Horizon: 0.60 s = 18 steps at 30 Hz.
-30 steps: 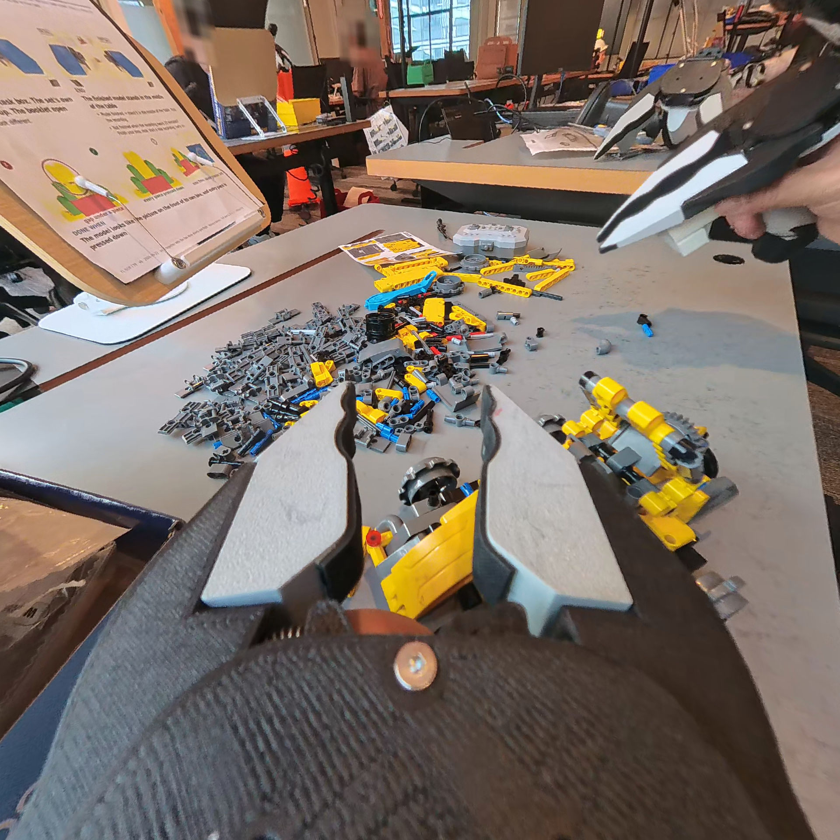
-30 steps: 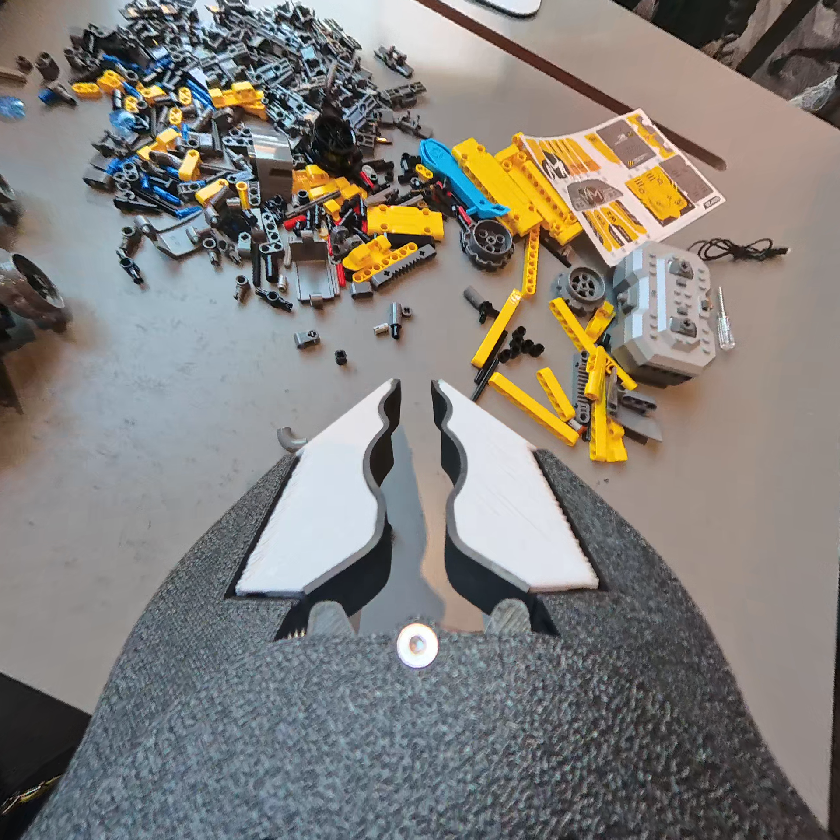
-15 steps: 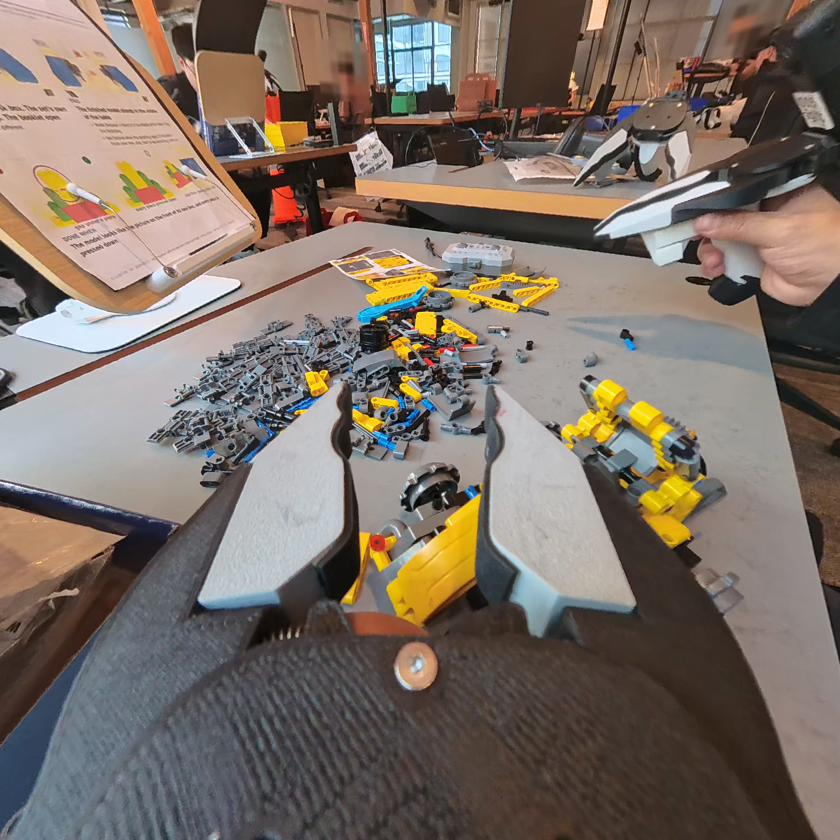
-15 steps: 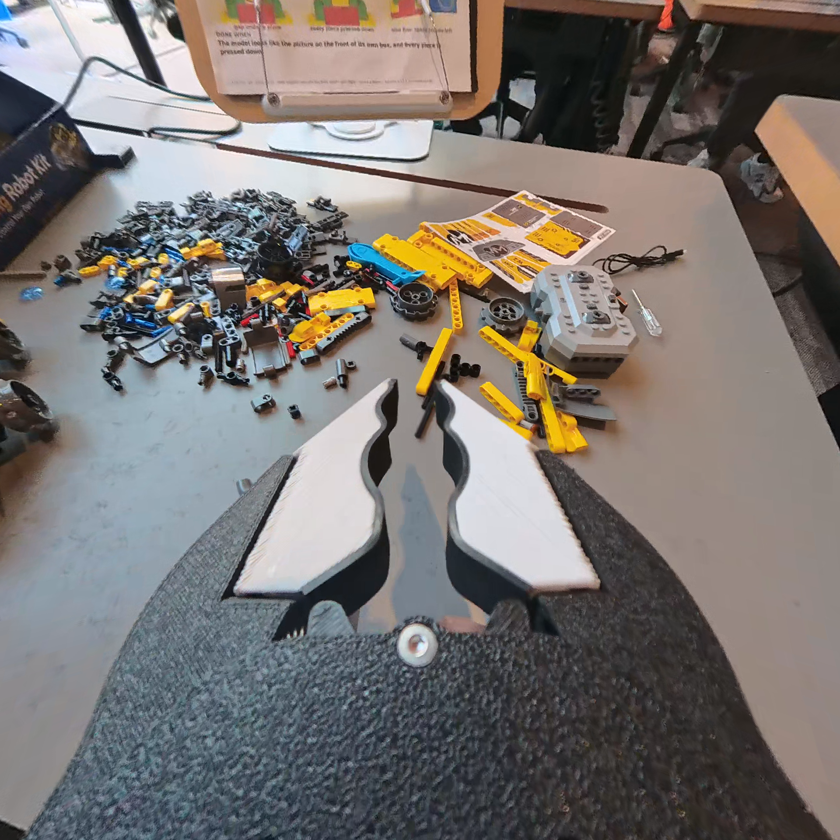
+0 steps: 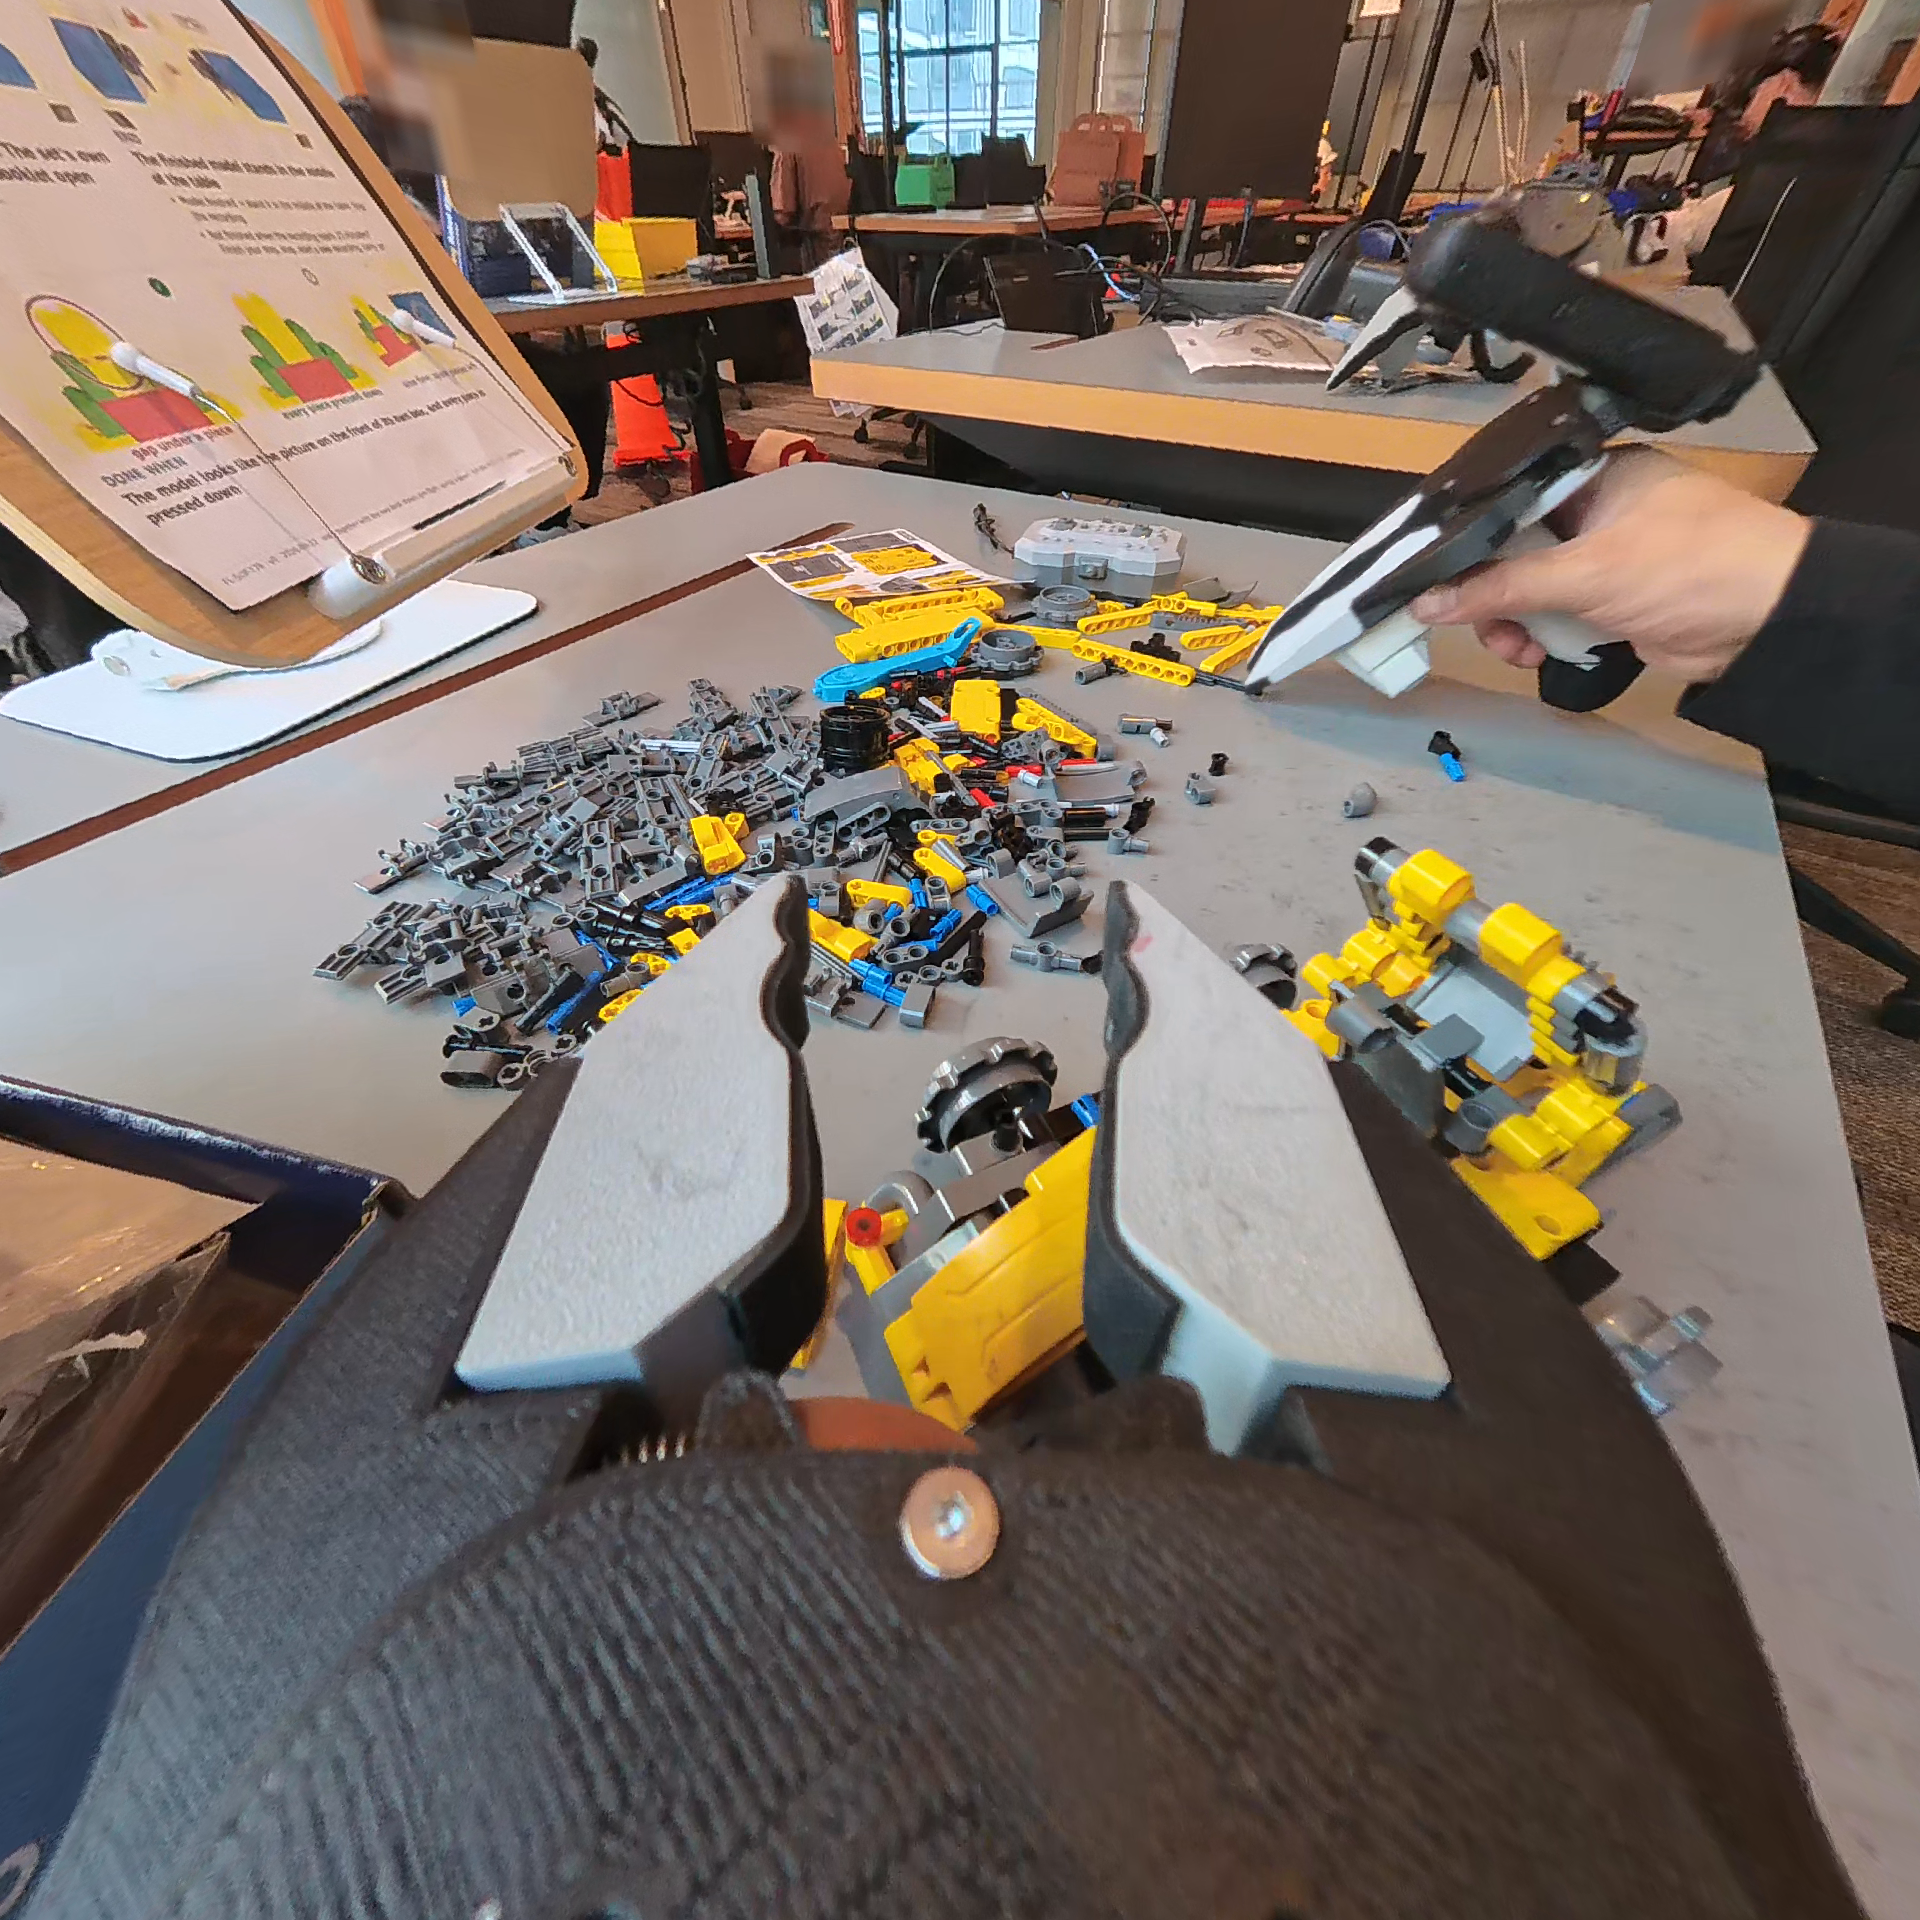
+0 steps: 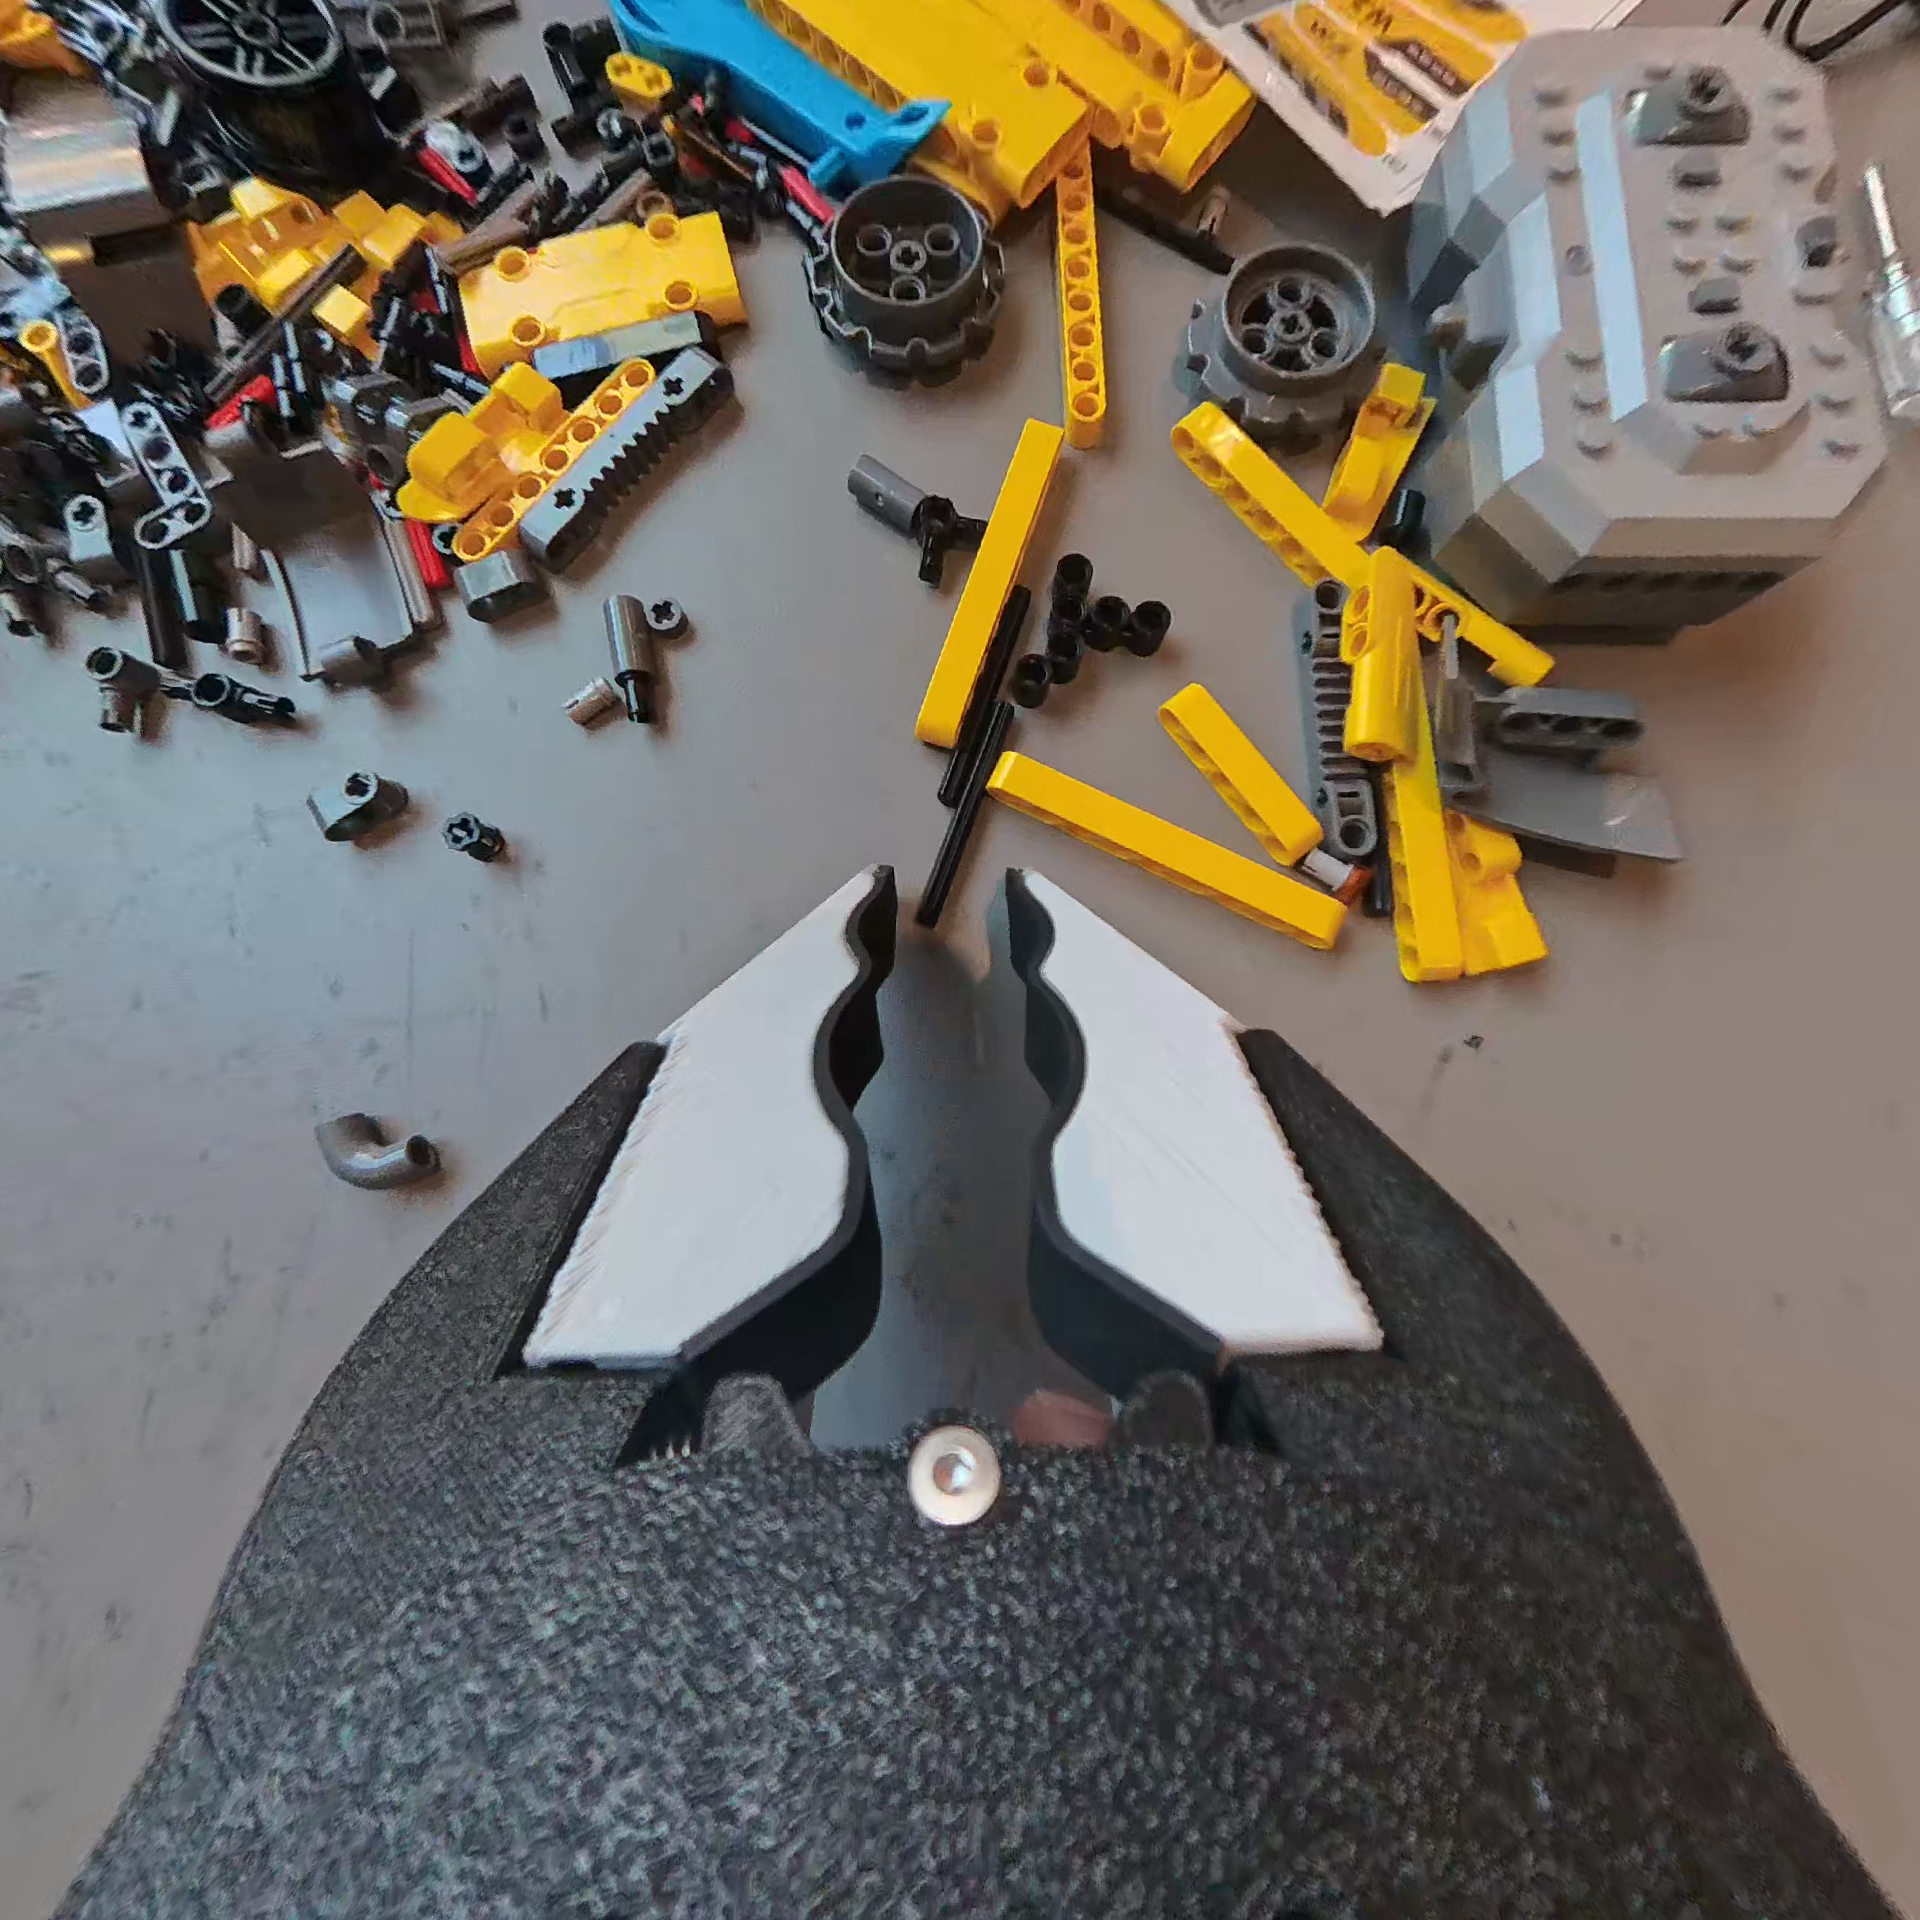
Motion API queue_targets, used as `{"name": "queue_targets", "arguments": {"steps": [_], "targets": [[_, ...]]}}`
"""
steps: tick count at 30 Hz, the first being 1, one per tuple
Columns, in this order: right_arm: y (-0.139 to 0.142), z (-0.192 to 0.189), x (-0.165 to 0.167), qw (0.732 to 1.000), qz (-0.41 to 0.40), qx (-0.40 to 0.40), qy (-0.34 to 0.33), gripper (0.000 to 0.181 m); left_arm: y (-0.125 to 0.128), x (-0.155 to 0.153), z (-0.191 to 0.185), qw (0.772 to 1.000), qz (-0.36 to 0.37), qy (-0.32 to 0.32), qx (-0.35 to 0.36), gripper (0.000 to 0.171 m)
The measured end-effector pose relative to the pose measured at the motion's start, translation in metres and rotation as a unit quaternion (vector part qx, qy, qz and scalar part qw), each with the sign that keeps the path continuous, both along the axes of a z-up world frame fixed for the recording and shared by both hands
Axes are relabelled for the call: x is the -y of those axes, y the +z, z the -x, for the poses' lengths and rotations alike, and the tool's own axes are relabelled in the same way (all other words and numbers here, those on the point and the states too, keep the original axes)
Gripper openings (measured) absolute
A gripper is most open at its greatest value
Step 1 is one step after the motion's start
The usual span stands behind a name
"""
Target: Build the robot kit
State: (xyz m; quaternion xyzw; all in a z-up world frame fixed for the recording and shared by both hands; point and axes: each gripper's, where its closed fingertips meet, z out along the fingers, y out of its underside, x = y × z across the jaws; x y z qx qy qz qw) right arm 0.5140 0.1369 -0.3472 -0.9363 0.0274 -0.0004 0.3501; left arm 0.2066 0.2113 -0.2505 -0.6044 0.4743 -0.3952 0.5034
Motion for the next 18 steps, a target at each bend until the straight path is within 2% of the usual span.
{"name": "queue_targets", "arguments": {"steps": [1, 3, 4, 10, 15, 18], "targets": [[-0.003, 0.001, -0.001, 1.000, 0.009, -0.005, 0.003, 0.020, 0.001, 0.001, 0.000, 1.000, 0.001, -0.001, 0.001, 0.054], [-0.003, 0.005, -0.004, 1.000, 0.009, -0.022, 0.015, 0.004, 0.002, 0.002, 0.000, 1.000, 0.001, -0.003, 0.004, 0.054], [-0.003, 0.006, -0.004, 0.999, 0.014, -0.032, 0.016, 0.002, 0.003, 0.003, 0.000, 1.000, 0.001, -0.004, 0.005, 0.054], [0.008, 0.008, 0.015, 0.999, 0.023, -0.014, 0.038, 0.002, 0.004, 0.005, 0.000, 1.000, 0.000, -0.008, 0.005, 0.054], [0.043, 0.045, 0.036, 0.992, -0.011, -0.018, 0.126, 0.002, 0.003, 0.006, -0.001, 1.000, -0.001, -0.009, 0.003, 0.054], [0.048, 0.070, 0.055, 0.985, 0.009, -0.021, 0.169, 0.002, 0.003, 0.007, -0.002, 1.000, -0.005, -0.010, 0.002, 0.053]]}}
